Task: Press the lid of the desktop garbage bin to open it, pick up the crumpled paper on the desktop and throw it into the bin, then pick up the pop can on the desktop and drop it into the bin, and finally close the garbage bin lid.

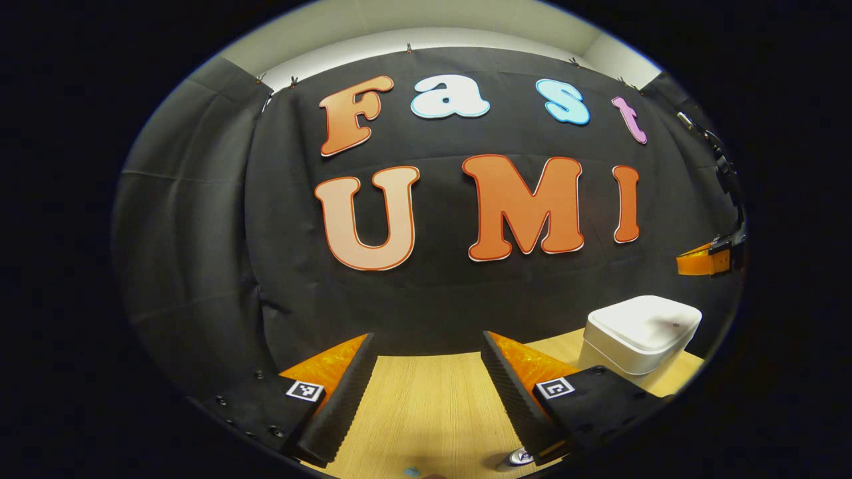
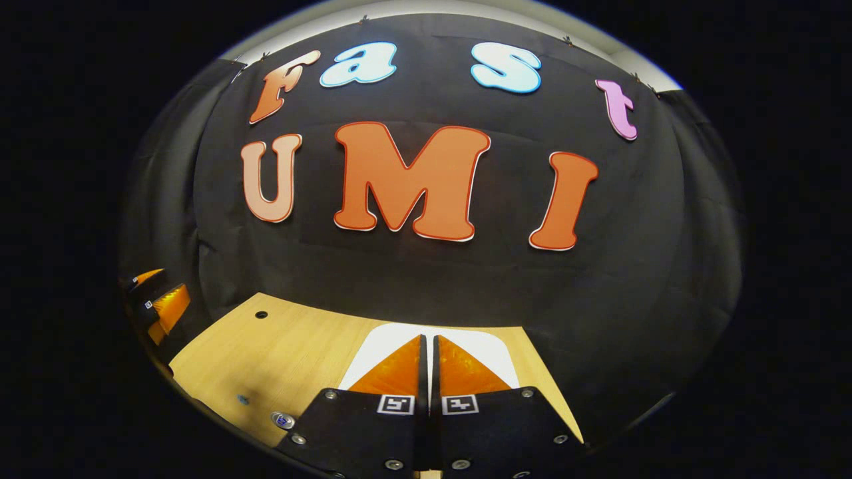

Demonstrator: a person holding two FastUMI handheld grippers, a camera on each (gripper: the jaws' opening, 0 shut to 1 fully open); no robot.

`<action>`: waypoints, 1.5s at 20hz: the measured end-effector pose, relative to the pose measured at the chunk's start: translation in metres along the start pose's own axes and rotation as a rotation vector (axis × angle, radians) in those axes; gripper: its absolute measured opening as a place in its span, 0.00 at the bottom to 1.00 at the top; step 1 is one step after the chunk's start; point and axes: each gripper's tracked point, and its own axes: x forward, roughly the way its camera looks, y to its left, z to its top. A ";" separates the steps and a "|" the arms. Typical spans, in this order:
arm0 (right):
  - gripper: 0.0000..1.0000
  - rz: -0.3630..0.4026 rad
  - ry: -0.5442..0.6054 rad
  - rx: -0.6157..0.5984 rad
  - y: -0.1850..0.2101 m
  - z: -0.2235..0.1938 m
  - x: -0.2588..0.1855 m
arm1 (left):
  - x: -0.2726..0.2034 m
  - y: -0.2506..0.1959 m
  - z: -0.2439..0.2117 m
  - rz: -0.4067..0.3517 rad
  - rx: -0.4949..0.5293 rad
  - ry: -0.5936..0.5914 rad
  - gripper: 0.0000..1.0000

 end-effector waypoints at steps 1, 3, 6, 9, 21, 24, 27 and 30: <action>0.01 0.000 0.026 0.004 -0.004 -0.007 0.001 | 0.000 0.002 -0.002 0.004 0.000 0.004 1.00; 0.01 0.004 0.077 0.002 -0.006 -0.021 0.005 | 0.000 0.003 -0.006 0.010 0.000 0.015 1.00; 0.01 0.031 0.166 0.015 -0.001 -0.049 0.012 | 0.002 0.003 -0.010 0.014 0.002 0.029 1.00; 0.01 0.043 0.229 0.018 0.003 -0.070 0.014 | 0.004 0.004 -0.014 0.019 0.006 0.040 1.00; 0.01 0.062 0.295 0.109 0.002 -0.088 0.015 | 0.008 -0.004 -0.014 -0.006 0.014 0.045 1.00; 0.01 0.052 0.244 0.093 0.001 -0.076 0.012 | 0.007 0.001 -0.014 -0.004 0.019 0.037 1.00; 0.01 0.051 0.184 0.122 0.001 -0.060 0.006 | 0.003 0.010 -0.017 0.012 0.012 0.040 1.00; 0.01 0.043 0.068 0.125 -0.003 -0.024 -0.004 | 0.000 0.015 -0.021 0.017 0.008 0.051 1.00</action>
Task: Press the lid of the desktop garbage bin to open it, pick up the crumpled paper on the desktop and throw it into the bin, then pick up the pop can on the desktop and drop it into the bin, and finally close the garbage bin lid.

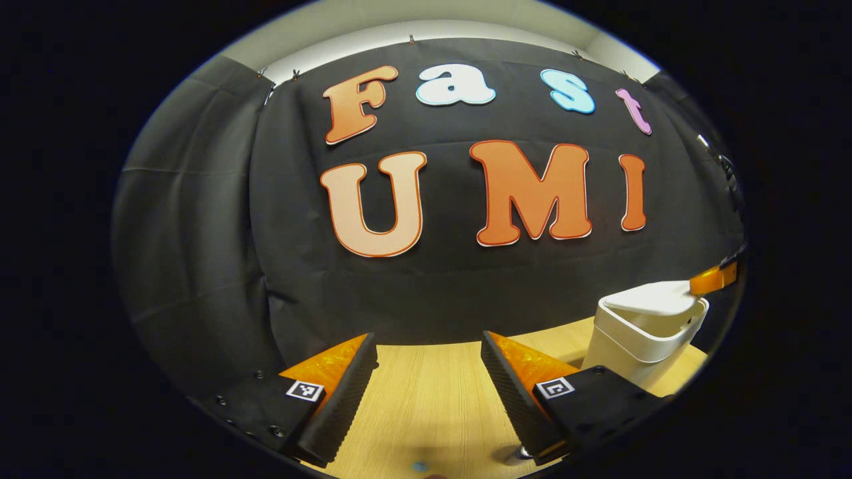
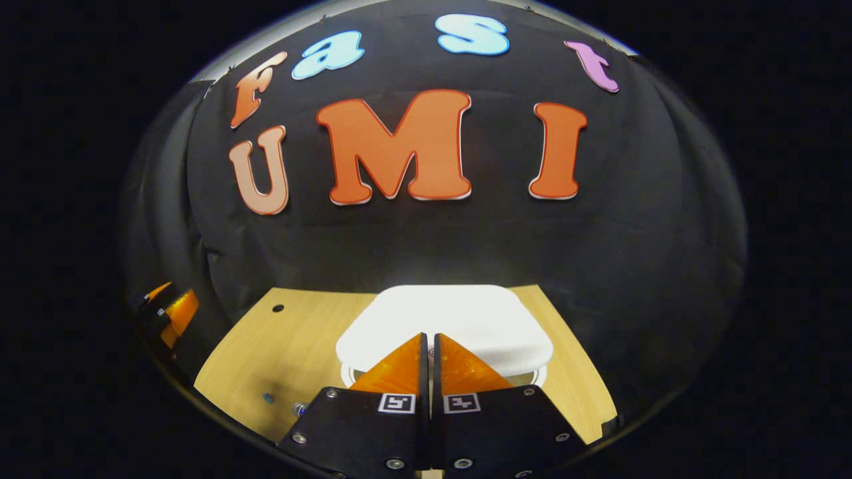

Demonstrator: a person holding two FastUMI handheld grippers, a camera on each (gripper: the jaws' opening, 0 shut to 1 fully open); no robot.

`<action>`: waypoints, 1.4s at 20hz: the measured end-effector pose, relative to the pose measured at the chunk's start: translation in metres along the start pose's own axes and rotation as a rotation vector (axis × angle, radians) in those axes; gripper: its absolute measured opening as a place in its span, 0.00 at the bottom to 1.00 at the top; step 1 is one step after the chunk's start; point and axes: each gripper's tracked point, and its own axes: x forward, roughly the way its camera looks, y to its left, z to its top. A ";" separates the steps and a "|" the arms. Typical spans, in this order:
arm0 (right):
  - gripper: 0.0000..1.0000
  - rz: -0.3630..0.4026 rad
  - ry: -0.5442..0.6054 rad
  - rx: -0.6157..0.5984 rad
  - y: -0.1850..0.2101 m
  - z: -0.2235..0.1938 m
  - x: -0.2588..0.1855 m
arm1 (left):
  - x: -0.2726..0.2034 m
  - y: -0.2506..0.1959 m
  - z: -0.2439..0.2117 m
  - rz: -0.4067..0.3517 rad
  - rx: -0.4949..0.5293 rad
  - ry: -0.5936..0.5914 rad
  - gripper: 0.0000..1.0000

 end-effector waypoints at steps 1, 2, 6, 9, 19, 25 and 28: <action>0.01 0.008 -0.016 0.007 0.002 0.007 -0.004 | -0.001 0.000 -0.002 -0.003 0.000 0.005 1.00; 0.01 0.035 -0.075 0.022 0.008 0.023 -0.013 | -0.002 0.000 -0.003 -0.006 0.004 0.005 1.00; 0.01 0.077 -0.182 0.006 0.021 0.048 -0.023 | -0.001 0.000 -0.007 -0.019 0.012 -0.002 1.00; 0.01 0.122 -0.167 0.035 0.037 0.036 -0.020 | -0.001 -0.002 -0.023 -0.037 -0.023 0.043 1.00; 0.75 0.280 -0.119 -0.012 0.123 -0.015 -0.023 | -0.005 0.010 -0.130 -0.101 -0.078 0.410 1.00; 0.87 0.340 -0.040 -0.081 0.156 -0.061 -0.018 | -0.025 0.006 -0.192 -0.111 -0.034 0.570 1.00; 0.88 0.365 0.000 -0.142 0.169 -0.088 -0.013 | -0.034 0.005 -0.220 -0.111 -0.040 0.653 1.00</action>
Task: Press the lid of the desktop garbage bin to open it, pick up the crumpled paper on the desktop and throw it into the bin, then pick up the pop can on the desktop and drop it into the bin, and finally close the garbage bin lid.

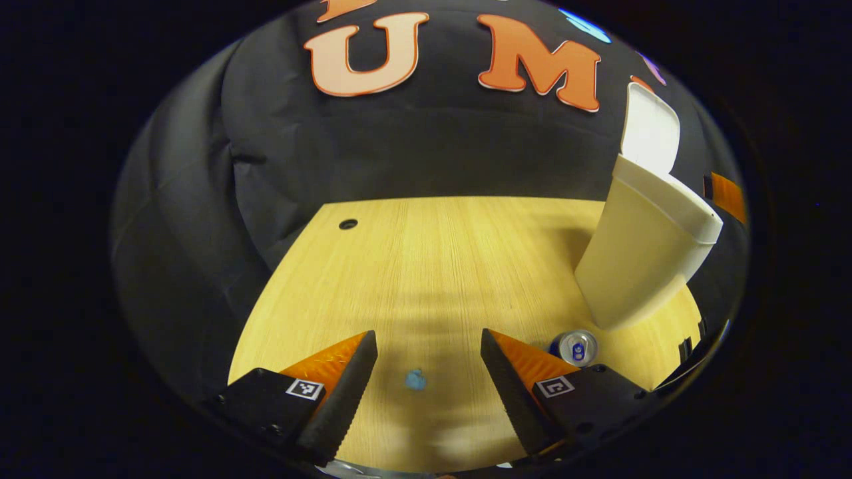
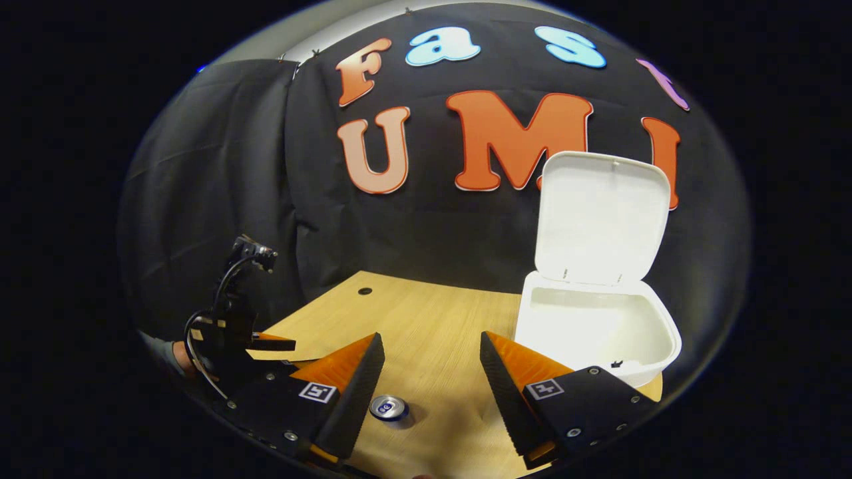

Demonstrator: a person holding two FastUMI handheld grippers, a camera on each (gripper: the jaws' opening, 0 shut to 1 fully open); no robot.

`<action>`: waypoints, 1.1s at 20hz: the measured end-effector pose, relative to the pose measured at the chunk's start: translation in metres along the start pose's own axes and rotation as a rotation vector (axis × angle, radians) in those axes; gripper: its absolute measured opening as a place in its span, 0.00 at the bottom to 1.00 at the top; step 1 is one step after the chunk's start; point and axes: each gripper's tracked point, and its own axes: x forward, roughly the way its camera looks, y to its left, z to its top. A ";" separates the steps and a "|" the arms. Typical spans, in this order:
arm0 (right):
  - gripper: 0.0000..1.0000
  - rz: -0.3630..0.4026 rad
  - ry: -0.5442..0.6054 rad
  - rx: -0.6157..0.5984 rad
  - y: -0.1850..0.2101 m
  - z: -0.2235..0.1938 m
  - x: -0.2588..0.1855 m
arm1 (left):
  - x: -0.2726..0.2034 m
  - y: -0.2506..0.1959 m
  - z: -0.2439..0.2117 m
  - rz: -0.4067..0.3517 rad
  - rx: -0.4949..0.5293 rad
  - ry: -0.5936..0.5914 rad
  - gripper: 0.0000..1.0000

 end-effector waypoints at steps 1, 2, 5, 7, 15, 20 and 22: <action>0.88 0.016 0.008 -0.011 0.007 -0.007 0.002 | 0.000 0.001 -0.005 -0.001 -0.002 0.014 1.00; 0.88 0.029 0.019 -0.023 0.013 -0.014 0.005 | 0.002 0.002 -0.008 -0.004 -0.002 0.026 1.00; 0.88 0.046 0.050 -0.075 0.020 -0.037 0.015 | 0.010 -0.004 -0.029 -0.014 -0.026 0.092 1.00; 0.88 0.058 0.063 -0.109 0.021 -0.050 0.019 | 0.012 -0.004 -0.041 -0.022 -0.067 0.139 1.00; 0.87 0.117 0.166 -0.085 0.027 -0.104 0.039 | 0.040 0.015 -0.064 0.036 -0.089 0.245 0.99; 0.91 0.137 0.205 -0.055 0.030 -0.123 0.051 | 0.052 0.024 -0.049 0.050 -0.046 0.282 0.96; 0.91 0.140 0.225 -0.057 0.032 -0.131 0.056 | 0.057 0.029 -0.033 0.051 -0.035 0.276 0.98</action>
